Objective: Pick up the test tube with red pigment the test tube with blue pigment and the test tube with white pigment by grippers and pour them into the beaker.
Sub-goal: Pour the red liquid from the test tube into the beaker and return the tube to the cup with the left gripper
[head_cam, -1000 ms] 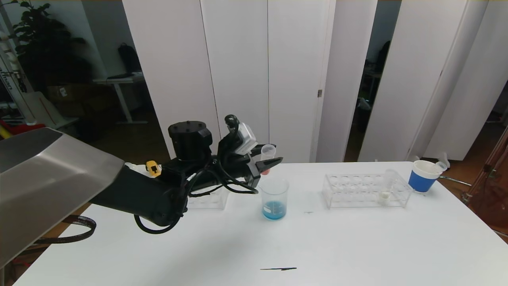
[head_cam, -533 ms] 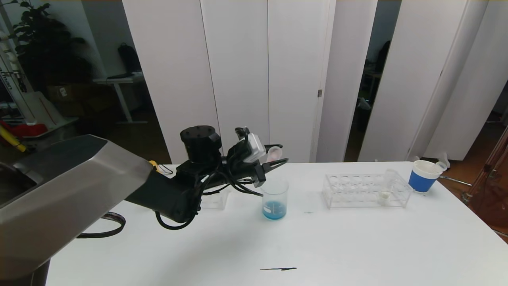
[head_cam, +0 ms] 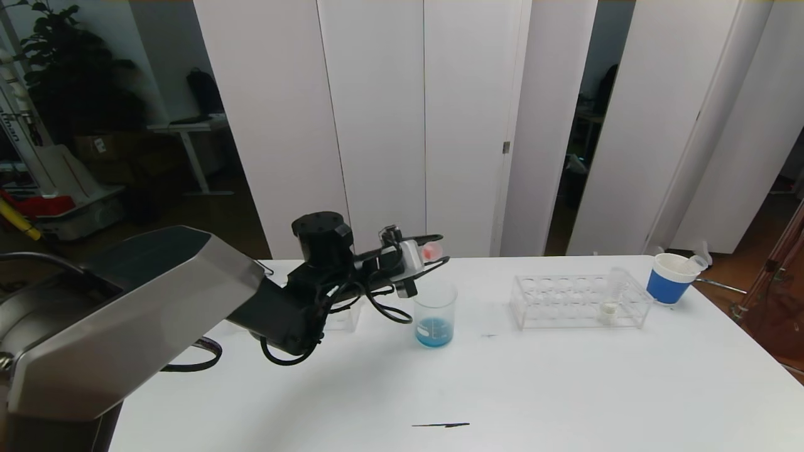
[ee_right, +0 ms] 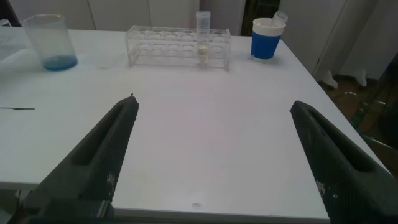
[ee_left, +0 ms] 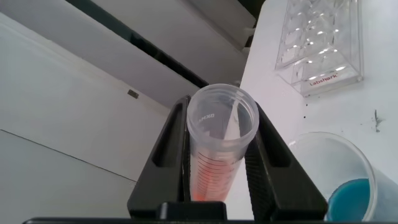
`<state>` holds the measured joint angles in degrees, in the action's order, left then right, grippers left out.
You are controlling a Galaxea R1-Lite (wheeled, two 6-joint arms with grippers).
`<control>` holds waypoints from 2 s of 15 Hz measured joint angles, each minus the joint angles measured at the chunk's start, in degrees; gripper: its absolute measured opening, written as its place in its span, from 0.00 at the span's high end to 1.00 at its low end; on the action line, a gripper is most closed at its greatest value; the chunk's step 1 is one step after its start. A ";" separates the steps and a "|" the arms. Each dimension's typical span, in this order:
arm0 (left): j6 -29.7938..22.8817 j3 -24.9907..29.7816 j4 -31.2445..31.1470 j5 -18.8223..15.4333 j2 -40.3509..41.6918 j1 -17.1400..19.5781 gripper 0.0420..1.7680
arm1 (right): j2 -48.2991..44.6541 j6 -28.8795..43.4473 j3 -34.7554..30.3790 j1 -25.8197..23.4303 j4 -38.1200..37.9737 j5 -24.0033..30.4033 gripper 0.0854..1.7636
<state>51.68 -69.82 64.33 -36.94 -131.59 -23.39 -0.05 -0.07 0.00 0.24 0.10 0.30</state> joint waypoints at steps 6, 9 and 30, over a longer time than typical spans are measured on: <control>11.52 0.00 4.55 0.32 -2.65 1.12 0.69 | 0.00 0.00 0.00 0.00 0.00 0.00 0.01; 14.20 0.17 6.86 0.34 -3.36 1.18 0.69 | 0.00 0.00 0.00 0.00 0.00 0.00 0.01; 28.50 -1.18 14.88 1.99 -8.69 1.87 0.69 | 0.00 0.00 0.00 0.00 0.00 0.00 0.01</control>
<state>80.18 -71.00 79.21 -34.95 -140.28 -21.53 -0.05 -0.07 0.00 0.24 0.10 0.30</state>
